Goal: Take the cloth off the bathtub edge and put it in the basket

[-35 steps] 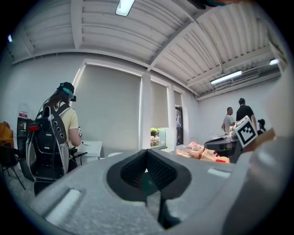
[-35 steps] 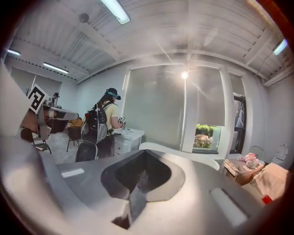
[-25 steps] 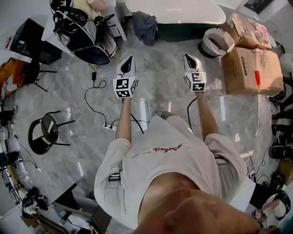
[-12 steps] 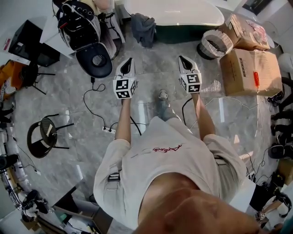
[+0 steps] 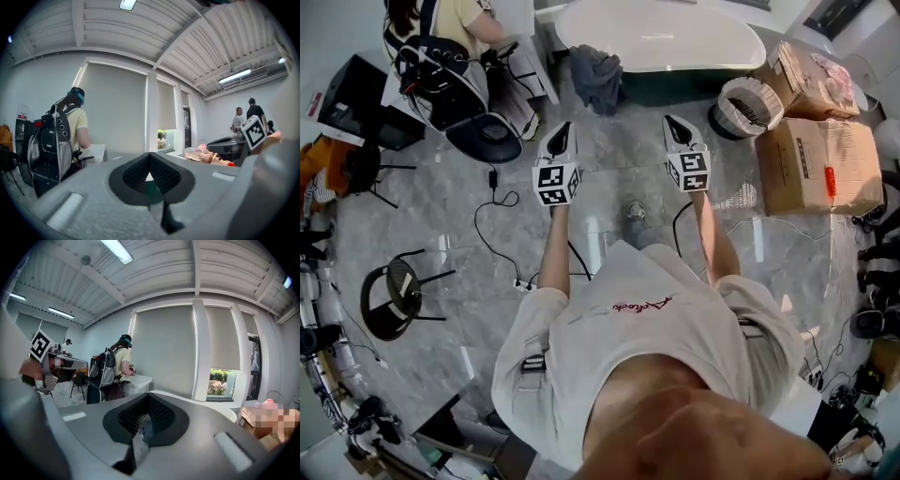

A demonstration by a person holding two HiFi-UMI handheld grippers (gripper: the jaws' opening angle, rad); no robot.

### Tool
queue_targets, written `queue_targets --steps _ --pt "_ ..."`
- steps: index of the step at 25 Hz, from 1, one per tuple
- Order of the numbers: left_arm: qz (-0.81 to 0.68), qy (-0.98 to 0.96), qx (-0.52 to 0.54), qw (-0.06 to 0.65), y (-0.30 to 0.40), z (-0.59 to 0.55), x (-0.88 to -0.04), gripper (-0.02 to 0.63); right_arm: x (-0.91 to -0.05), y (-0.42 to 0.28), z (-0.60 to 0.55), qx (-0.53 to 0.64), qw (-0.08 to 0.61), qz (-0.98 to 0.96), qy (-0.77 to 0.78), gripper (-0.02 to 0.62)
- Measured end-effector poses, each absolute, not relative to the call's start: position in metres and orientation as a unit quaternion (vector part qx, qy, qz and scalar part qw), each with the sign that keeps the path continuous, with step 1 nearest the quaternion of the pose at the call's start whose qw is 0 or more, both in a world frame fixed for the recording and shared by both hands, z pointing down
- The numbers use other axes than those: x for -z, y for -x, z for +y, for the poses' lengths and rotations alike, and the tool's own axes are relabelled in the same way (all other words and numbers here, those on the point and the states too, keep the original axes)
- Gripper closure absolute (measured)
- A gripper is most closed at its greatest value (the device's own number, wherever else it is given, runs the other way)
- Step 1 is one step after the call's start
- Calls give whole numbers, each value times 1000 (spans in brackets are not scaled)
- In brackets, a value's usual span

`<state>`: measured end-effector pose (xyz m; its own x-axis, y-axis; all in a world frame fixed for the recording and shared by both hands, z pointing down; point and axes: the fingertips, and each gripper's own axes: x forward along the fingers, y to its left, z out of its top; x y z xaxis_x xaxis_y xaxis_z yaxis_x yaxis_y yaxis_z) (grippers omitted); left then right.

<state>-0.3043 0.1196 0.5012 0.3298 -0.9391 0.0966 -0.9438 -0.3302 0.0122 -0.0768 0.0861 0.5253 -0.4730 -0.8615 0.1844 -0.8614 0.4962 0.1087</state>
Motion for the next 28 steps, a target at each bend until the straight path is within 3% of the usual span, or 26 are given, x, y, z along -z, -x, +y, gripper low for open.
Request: queue_targets --steps 28 --pt "-590 -805 -41 42 266 -95 -500 606 -531 68 -129 -15 96 -877 -470 589"
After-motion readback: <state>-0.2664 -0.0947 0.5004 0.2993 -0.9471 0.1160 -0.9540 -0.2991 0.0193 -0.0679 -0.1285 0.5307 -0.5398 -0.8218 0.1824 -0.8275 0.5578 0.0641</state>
